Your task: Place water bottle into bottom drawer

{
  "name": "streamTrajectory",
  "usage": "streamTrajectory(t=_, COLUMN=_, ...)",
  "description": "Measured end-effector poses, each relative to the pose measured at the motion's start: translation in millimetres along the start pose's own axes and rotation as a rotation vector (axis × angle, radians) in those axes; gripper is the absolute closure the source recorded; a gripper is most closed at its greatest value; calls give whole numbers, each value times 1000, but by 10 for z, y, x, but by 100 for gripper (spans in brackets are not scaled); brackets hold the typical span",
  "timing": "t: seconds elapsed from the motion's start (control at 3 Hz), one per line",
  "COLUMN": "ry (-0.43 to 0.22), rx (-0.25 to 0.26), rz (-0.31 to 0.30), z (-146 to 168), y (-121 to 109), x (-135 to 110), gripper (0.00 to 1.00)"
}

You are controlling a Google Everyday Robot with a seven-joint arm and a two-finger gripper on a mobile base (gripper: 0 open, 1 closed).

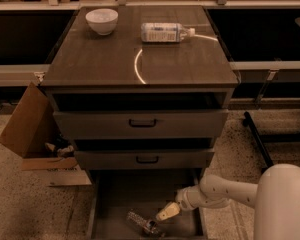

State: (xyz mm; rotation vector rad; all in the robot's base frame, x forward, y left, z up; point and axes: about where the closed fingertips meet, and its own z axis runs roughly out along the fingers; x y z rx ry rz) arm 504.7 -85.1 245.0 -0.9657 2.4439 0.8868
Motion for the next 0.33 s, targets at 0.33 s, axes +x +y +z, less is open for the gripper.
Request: streamTrajectory(t=0.33, ry=-105, rx=-12, rz=-34, z=-448, y=-17, x=-145, gripper=0)
